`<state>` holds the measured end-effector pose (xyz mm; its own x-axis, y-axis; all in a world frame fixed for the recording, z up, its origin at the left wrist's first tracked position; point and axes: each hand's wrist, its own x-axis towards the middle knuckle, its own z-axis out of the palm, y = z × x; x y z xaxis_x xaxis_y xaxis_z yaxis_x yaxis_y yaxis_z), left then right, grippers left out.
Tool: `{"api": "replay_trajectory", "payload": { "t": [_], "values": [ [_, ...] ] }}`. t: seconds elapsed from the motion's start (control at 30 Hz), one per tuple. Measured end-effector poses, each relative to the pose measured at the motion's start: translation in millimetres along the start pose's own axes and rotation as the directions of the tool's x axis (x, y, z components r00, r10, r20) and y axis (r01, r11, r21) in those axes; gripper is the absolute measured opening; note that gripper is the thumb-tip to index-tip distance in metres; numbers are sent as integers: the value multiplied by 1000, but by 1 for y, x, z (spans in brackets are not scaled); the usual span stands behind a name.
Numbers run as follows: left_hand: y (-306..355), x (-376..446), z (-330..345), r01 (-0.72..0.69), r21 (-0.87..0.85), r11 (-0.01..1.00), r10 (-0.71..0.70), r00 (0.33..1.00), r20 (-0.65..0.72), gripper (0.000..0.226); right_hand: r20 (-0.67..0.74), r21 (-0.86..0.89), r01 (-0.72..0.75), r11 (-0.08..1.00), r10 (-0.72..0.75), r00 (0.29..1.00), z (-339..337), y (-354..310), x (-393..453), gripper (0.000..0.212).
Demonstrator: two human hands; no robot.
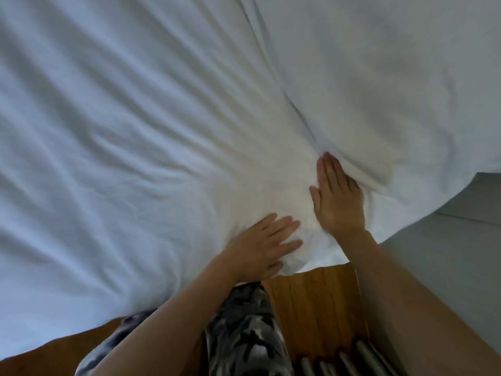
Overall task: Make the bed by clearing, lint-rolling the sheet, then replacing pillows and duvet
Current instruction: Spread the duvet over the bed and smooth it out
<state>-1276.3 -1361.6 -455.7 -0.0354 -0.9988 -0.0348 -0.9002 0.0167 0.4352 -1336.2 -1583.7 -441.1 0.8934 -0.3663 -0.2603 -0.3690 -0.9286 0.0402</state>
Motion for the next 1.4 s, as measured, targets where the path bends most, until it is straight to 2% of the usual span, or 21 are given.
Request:
{"api": "replay_trajectory", "payload": {
  "t": [0.1,0.17,0.27,0.33,0.4,0.53,0.67,0.73,0.8,0.87,0.97,1.13,1.4],
  "values": [
    [-14,-18,-15,92,-113,989,-113,975,-193,37,1,-3,-6,1000,6,1000,-6,-5,1,55],
    [-40,-47,-33,232,-172,957,-279,897,-343,35,17,48,-71,996,70,997,-11,-12,3,51],
    [-103,-131,-56,524,-133,841,-528,742,-413,42,60,125,-303,945,297,953,-17,-45,10,50],
    [-150,-211,-66,731,-53,680,-676,599,-429,45,69,176,-427,887,422,904,-23,-92,16,56],
    [-192,-301,-72,842,-31,539,-771,479,-420,48,42,219,-477,851,481,876,-23,-164,23,67],
    [-240,-490,-75,931,5,365,-857,338,-390,53,-3,255,-320,912,331,944,-10,-363,48,71],
    [-246,-683,-73,991,-70,114,-959,91,-270,62,-66,239,-36,970,53,996,-5,-599,51,65],
    [-243,-763,-74,993,-114,-10,-977,-35,-212,65,-67,248,92,964,-78,995,-3,-709,44,64],
    [-238,-840,-77,971,-163,-176,-967,-202,-156,70,-63,256,220,941,-211,975,-5,-810,32,65],
    [-229,-884,-75,954,-153,-259,-957,-275,-93,76,-38,255,328,910,-329,943,-7,-868,17,66],
    [-225,-923,-74,933,-137,-332,-940,-339,-28,79,20,253,409,877,-427,904,-8,-928,-8,69],
    [-234,-923,-64,909,-213,-358,-930,-368,-10,73,66,114,438,892,-447,892,-2,-934,-7,75],
    [-241,-927,-51,925,-255,-281,-945,-313,-93,73,4,44,451,891,-452,892,1,-939,-5,75]
  ]
}}
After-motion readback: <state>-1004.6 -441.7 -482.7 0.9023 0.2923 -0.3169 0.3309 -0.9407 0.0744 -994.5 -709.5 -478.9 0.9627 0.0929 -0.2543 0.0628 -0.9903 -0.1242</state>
